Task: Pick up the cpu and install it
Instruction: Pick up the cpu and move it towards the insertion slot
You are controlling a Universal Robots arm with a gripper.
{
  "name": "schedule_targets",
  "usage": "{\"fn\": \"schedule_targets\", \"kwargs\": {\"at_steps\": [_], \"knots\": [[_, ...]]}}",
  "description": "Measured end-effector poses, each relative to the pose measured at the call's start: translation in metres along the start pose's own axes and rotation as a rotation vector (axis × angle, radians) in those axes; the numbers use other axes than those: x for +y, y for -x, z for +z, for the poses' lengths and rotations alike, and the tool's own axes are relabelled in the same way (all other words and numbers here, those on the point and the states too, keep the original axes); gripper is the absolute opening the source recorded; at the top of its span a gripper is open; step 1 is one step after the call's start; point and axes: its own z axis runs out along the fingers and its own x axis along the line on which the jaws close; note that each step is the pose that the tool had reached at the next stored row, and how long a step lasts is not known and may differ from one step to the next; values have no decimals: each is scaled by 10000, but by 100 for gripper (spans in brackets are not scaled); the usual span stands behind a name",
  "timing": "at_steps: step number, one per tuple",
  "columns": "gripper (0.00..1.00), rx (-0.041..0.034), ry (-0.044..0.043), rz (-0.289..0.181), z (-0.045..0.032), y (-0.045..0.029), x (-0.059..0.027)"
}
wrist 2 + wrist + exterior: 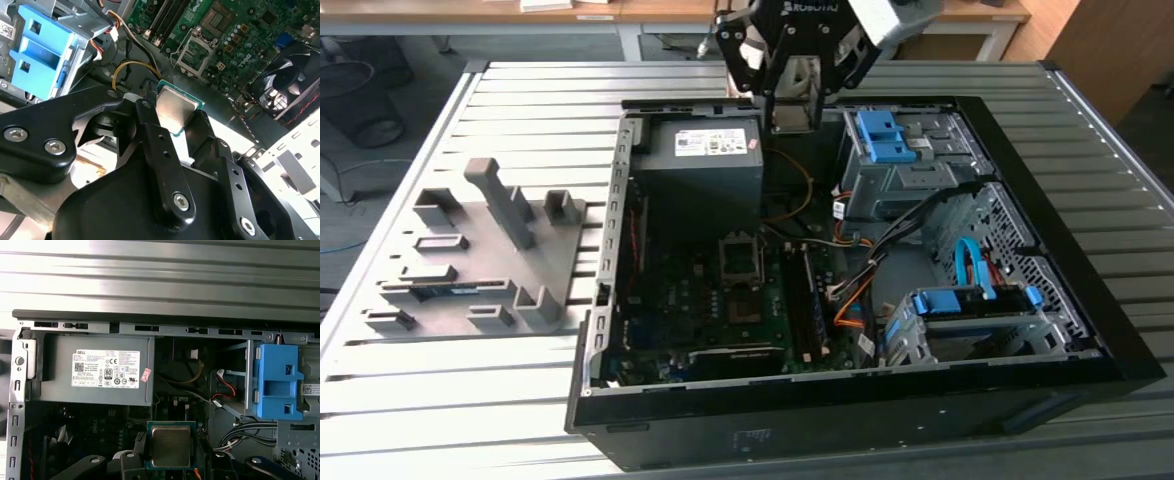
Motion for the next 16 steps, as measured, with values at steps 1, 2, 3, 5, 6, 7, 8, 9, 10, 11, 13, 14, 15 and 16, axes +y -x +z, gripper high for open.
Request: {"fn": "schedule_targets", "kwargs": {"at_steps": [1,2,3,5,6,7,8,9,10,11,13,14,15,16], "knots": [[47,0,0,0,8,0,-4],[47,0,0,0,15,0,-9],[47,-1,1,0,23,0,-14],[47,0,0,0,38,-1,-24],[47,0,-1,0,44,-1,-29],[47,-1,0,0,51,-1,-33],[47,0,0,0,58,-1,-37],[47,0,0,0,65,-1,-41],[47,0,1,0,71,-1,-45],[47,0,0,0,78,-1,-49],[47,0,0,0,91,-2,-58],[47,0,0,0,97,-2,-62],[47,0,0,0,104,-2,-66],[47,0,-1,0,110,-2,-70]]}}
